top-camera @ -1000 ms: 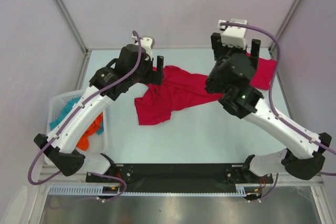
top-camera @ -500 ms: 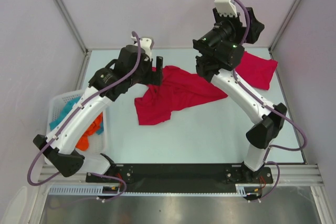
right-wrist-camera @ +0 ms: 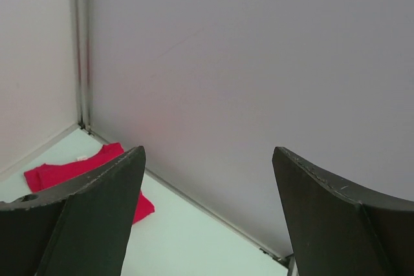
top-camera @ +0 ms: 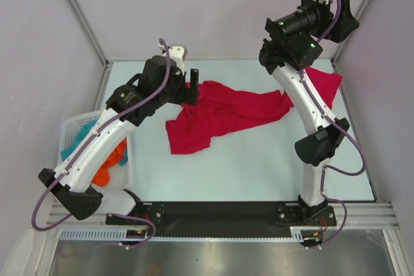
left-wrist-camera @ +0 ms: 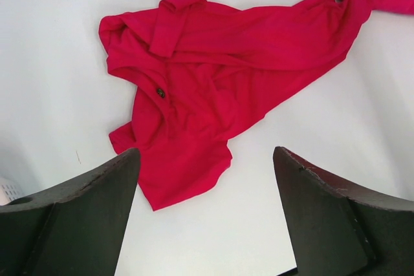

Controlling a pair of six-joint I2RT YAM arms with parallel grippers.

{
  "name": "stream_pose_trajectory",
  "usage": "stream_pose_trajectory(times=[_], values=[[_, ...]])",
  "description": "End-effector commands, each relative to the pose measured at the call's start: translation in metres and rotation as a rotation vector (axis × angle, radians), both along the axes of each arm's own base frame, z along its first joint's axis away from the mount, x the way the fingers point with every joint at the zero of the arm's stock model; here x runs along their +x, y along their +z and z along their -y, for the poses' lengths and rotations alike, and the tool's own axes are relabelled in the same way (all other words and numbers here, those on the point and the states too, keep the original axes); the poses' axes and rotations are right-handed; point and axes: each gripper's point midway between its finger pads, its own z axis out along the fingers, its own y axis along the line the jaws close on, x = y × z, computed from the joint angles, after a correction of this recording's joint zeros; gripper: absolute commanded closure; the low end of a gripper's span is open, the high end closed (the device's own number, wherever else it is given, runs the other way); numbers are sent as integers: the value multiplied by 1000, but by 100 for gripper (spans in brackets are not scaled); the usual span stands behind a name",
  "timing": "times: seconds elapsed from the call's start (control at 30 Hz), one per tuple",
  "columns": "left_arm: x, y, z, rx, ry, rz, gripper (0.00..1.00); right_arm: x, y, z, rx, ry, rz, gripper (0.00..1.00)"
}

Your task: Fold and stack the t-shirts

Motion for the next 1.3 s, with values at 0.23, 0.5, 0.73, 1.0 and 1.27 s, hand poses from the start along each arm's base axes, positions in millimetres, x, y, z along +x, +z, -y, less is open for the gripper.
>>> stream_pose_trajectory(times=[0.23,0.5,0.73,1.0,1.27], values=[[-1,23,-9,-1,12,57,10,33,-77,32,321,-133,88,9],[6,22,-3,9,-4,52,10,-13,-74,92,397,-295,317,3],[9,25,0,4,-13,45,10,-23,-86,123,380,-395,341,2],[7,28,-9,22,10,50,10,3,-76,124,344,-376,245,0],[3,33,-14,18,16,57,10,-6,-110,163,318,-514,207,0]])
